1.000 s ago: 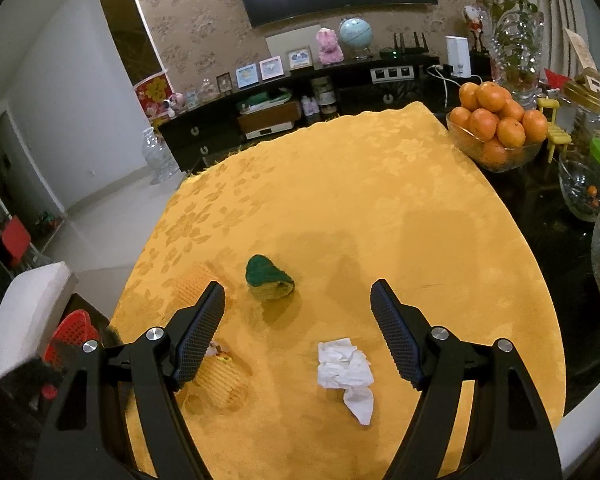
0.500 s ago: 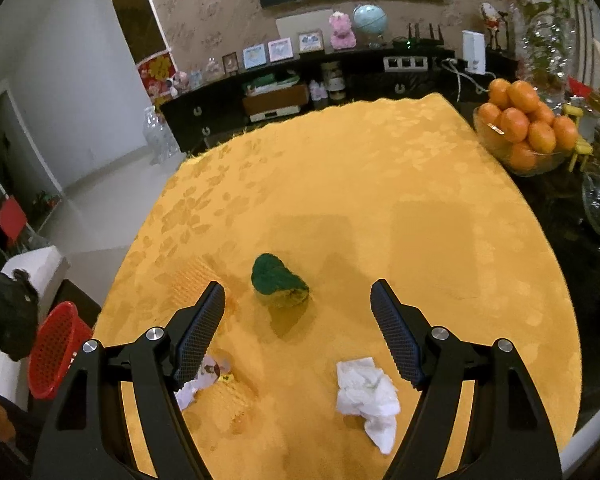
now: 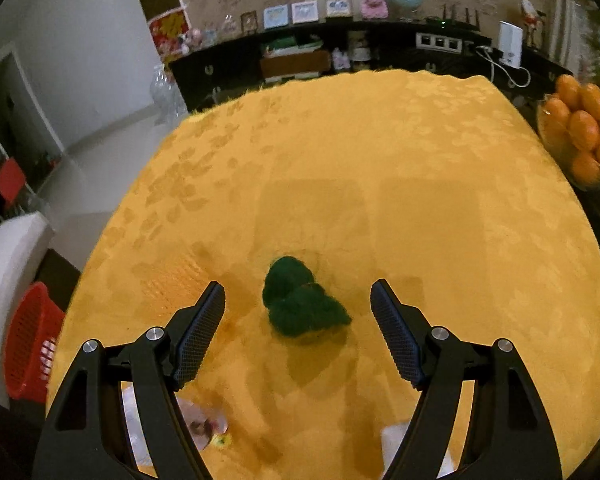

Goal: Collect trash
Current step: 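Grasp the black crumpled bag with the left gripper while the right grasps the green scrubber, then carry both items over the red wastebasket and open both grippers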

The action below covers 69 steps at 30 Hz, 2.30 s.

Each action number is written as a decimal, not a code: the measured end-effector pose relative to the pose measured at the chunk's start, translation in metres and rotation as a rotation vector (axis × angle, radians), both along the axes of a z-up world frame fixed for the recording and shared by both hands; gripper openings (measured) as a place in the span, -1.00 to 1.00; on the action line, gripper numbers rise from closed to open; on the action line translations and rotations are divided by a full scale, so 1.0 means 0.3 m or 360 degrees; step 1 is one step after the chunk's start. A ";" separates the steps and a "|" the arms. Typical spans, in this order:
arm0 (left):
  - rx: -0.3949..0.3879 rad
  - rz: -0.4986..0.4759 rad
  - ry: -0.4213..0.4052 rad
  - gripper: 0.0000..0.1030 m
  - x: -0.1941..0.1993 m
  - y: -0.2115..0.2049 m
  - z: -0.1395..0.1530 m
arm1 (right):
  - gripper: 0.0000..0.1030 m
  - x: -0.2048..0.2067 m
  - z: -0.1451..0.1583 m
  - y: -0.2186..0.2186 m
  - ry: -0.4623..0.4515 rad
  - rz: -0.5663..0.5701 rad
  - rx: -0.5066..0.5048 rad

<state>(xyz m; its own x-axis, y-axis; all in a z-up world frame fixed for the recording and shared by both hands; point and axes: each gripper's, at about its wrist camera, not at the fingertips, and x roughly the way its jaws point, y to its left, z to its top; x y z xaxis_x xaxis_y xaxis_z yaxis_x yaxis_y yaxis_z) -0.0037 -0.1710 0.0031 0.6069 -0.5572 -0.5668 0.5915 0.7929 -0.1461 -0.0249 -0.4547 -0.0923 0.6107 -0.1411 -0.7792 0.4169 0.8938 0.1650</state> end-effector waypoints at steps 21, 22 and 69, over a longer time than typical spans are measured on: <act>0.0044 0.0147 -0.0048 -0.11 0.037 0.043 0.009 | -0.26 -0.033 0.057 0.046 -0.0056 0.0024 -0.0070; 0.0046 0.0158 -0.0063 -0.11 0.036 0.047 0.014 | -0.26 -0.045 0.082 0.056 -0.0091 0.0027 -0.0077; 0.0193 0.0758 -0.0068 -0.11 0.157 0.504 0.020 | -0.26 0.153 0.312 0.745 -0.0368 0.0730 -0.0013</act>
<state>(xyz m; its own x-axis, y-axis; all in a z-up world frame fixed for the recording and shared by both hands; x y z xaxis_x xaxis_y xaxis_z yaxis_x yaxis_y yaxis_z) 0.0434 -0.0198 0.0091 0.8024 -0.1440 -0.5792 0.1629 0.9865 -0.0197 0.0209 -0.2312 0.0012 0.7676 0.1763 -0.6162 -0.0649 0.9779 0.1989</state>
